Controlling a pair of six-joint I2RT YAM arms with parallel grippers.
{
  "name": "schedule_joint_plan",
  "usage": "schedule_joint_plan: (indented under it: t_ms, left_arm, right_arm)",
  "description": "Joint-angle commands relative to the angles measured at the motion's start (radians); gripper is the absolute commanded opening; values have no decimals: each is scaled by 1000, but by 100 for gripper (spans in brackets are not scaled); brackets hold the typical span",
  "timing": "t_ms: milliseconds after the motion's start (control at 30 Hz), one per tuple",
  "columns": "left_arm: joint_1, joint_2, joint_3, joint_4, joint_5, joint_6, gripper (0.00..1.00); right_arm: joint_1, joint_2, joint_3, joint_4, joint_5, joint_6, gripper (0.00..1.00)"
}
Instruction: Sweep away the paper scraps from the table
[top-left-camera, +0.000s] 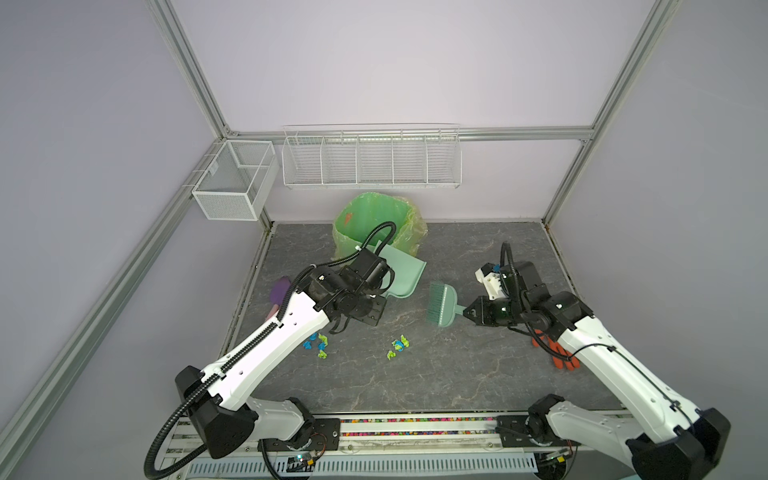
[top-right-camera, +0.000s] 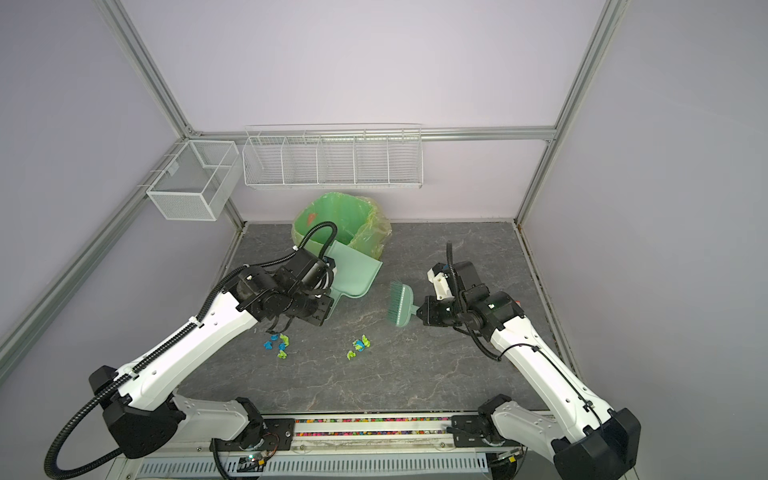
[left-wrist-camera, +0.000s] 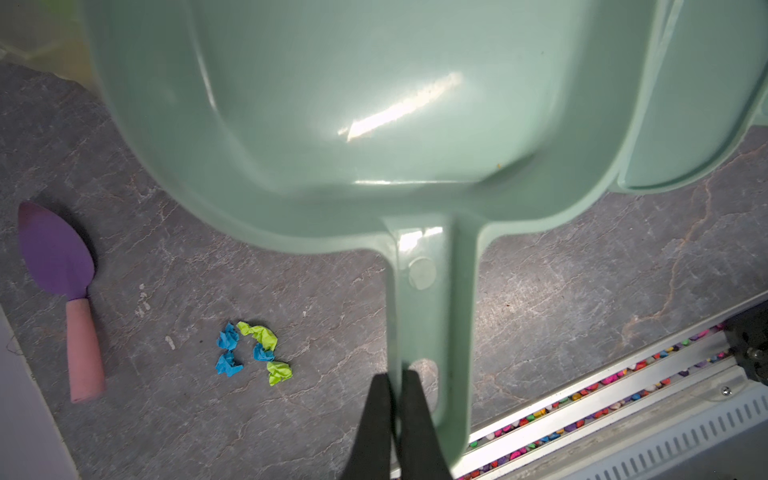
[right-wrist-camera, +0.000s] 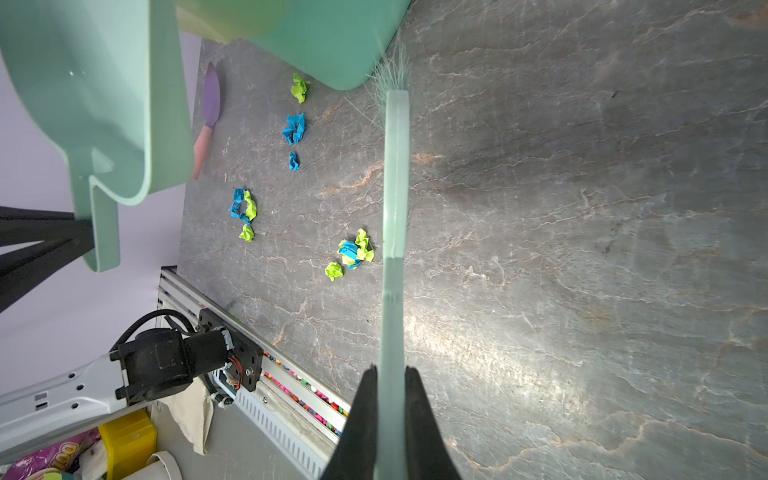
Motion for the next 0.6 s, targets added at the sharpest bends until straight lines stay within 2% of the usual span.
schedule_joint_plan:
  t_ms: [0,300,567]
  left_arm:
    - [-4,2,-18,37,19,-19,0]
    - [-5,22,-26,9,-13,-42,0]
    - [-5,28,-28,-4,-16,-47,0]
  right_arm:
    - [43,9,34,28,-1,30,7]
    - [164,19,39,60,7,97,7]
    - [302,94,36,125,35,148,7]
